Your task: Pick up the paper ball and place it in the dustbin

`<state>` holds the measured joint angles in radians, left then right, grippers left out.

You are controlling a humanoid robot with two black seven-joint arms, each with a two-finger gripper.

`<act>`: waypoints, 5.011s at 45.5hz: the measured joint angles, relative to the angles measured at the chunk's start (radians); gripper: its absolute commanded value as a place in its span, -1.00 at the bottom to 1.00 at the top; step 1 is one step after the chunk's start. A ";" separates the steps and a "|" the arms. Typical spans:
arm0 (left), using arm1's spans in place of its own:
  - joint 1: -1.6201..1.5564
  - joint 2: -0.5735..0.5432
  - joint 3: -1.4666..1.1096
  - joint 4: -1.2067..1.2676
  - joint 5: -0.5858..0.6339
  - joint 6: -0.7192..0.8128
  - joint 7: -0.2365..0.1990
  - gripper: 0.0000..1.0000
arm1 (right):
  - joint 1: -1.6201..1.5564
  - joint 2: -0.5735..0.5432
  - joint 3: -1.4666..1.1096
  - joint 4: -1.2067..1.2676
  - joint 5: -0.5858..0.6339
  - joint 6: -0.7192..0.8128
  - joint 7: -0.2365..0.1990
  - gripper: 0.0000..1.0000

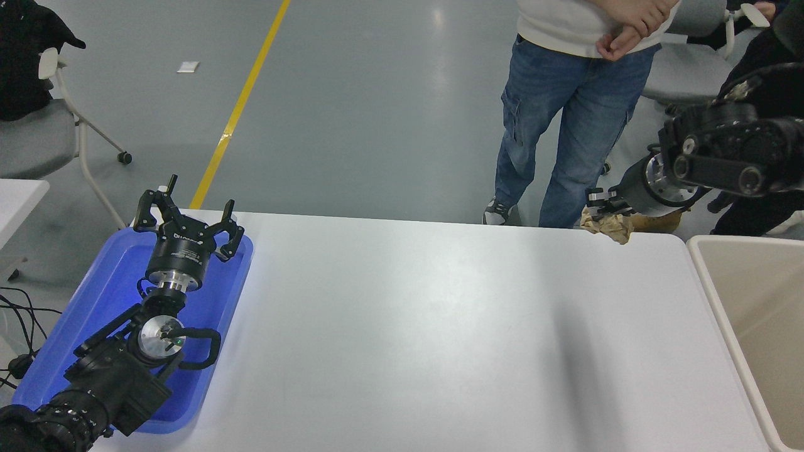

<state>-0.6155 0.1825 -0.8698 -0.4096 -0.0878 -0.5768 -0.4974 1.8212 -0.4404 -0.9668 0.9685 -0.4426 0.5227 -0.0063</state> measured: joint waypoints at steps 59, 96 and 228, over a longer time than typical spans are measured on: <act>0.000 0.000 0.000 0.000 0.000 0.000 -0.001 1.00 | -0.051 -0.226 -0.063 -0.224 -0.045 0.007 -0.004 -1.00; 0.000 0.000 0.000 0.000 -0.001 0.000 -0.001 1.00 | -0.924 -0.163 0.303 -0.779 0.115 -0.360 -0.006 -1.00; 0.000 0.000 0.000 0.000 -0.001 0.000 -0.001 1.00 | -1.299 -0.024 2.258 -0.086 0.088 -0.551 0.306 1.00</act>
<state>-0.6151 0.1825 -0.8698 -0.4096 -0.0885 -0.5768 -0.4985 0.5221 -0.4642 1.2913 0.8828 -0.3546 -0.0287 0.2998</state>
